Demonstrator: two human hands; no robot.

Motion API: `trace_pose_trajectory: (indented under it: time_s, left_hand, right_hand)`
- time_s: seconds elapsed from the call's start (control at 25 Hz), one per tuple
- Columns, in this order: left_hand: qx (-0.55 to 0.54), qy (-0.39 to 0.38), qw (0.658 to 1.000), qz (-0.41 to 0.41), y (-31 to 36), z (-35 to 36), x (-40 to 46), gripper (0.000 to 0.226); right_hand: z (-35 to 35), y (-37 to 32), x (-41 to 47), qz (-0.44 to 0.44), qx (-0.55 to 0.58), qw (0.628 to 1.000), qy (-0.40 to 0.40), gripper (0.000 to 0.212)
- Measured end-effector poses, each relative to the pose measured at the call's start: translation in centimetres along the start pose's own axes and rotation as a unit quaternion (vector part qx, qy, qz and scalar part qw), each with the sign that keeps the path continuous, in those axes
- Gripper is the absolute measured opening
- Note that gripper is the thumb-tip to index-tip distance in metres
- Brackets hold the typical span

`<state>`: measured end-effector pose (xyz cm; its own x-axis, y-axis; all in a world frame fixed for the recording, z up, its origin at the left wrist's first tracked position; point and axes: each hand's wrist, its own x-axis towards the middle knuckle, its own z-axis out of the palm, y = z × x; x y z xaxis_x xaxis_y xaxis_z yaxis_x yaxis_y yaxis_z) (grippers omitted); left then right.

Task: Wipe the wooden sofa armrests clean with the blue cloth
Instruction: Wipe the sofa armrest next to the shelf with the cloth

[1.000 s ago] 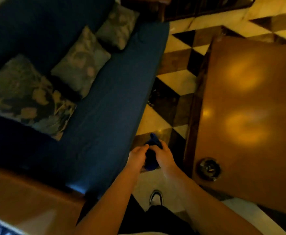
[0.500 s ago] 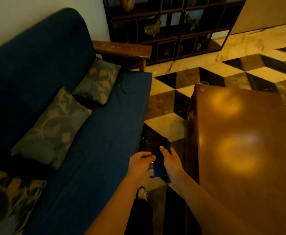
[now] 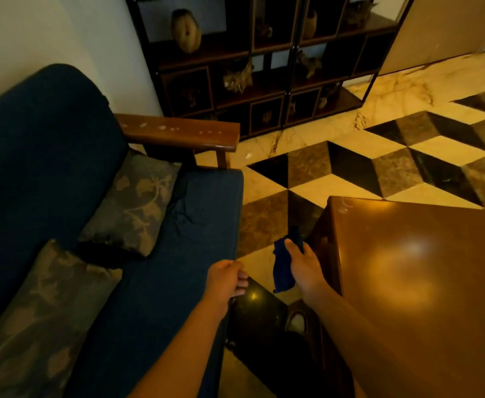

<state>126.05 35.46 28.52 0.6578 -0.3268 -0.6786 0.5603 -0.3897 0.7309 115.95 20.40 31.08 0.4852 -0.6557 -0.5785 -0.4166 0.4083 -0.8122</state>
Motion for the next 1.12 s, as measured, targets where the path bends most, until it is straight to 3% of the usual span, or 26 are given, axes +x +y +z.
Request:
trace_pose_trajectory:
  time_s: [0.4, 0.72, 0.88, 1.0, 1.12]
  left_hand:
    - [-0.051, 0.064, 0.997, -0.014, 20.3, 6.7, 16.7, 0.016]
    - [-0.136, 0.109, 0.984, -0.038, 29.5, 4.7, 33.7, 0.019]
    - [-0.177, 0.119, 0.973, -0.090, 32.7, 3.3, 41.2, 0.029]
    - [-0.198, 0.156, 0.961, -0.112, 33.9, 2.5, 45.1, 0.040]
    - [-0.240, 0.197, 0.940, -0.144, 34.7, 1.9, 48.8, 0.049]
  right_hand:
    - [3.6, -17.9, 25.5, -0.018, -0.079, 0.994, -0.077, 0.047]
    - [13.5, -26.3, 41.7, -0.021, -0.184, 0.975, -0.126, 0.033]
    - [17.9, -29.8, 49.3, -0.008, -0.294, 0.945, -0.140, 0.026]
    - [19.9, -31.6, 54.2, -0.044, -0.376, 0.912, -0.159, 0.032]
    - [21.9, -33.4, 59.7, -0.099, -0.466, 0.857, -0.195, 0.043]
